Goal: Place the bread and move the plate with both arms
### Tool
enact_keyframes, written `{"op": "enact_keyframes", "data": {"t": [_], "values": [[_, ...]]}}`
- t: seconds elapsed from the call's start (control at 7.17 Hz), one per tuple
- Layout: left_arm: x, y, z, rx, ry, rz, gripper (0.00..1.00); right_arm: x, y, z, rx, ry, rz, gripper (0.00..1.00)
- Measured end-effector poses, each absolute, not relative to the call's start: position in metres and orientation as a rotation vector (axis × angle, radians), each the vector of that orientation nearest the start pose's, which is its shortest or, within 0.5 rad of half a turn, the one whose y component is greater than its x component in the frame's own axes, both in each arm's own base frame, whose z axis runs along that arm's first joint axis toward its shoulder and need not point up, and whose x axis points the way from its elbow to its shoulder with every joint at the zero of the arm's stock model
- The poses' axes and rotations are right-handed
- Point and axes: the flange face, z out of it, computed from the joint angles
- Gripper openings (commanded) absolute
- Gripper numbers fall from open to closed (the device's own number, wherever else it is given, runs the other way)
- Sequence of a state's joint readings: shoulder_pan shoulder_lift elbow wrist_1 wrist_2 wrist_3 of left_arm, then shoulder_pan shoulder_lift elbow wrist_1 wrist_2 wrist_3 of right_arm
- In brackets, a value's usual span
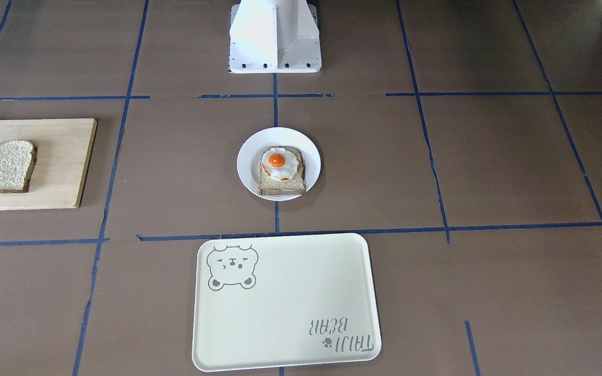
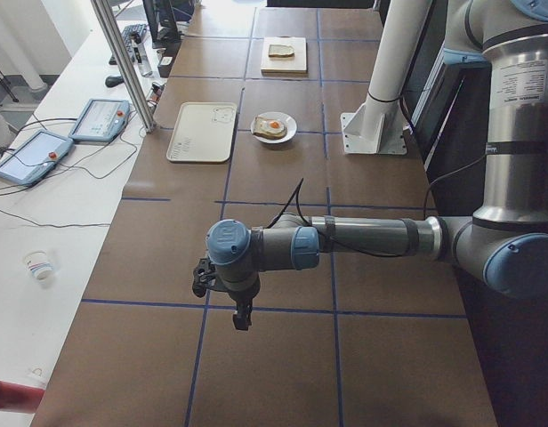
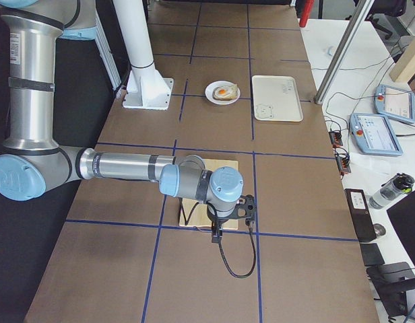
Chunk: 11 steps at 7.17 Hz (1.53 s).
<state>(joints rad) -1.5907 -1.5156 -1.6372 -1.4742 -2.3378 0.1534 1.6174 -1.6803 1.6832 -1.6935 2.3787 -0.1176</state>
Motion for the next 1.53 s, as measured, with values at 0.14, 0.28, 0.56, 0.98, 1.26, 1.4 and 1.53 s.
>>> {"op": "enact_keyframes", "data": {"t": [0.14, 0.28, 0.56, 0.98, 1.26, 1.4, 1.53], "values": [[-0.073, -0.461, 0.663, -0.015, 0.771, 0.094, 1.00, 0.082, -0.435, 0.662, -0.042, -0.813, -0.021, 1.00], [-0.073, -0.461, 0.663, -0.016, 0.772, 0.093, 1.00, 0.082, -0.436, 0.659, -0.036, -0.812, -0.023, 1.00], [-0.073, -0.461, 0.662, -0.015, 0.773, 0.093, 1.00, 0.082, -0.439, 0.651, -0.021, -0.812, -0.029, 1.00], [-0.073, -0.461, 0.661, -0.013, 0.774, 0.094, 1.00, 0.082, -0.457, 0.608, 0.043, -0.808, -0.017, 1.00], [-0.073, -0.461, 0.659, -0.010, 0.774, 0.094, 1.00, 0.076, -0.465, 0.582, 0.058, -0.815, 0.020, 1.00], [-0.073, -0.461, 0.659, -0.012, 0.774, 0.090, 1.00, 0.063, -0.470, 0.573, 0.042, -0.820, 0.036, 1.00], [-0.073, -0.461, 0.659, -0.013, 0.774, 0.083, 1.00, 0.043, -0.472, 0.566, 0.022, -0.823, 0.058, 1.00]]}}
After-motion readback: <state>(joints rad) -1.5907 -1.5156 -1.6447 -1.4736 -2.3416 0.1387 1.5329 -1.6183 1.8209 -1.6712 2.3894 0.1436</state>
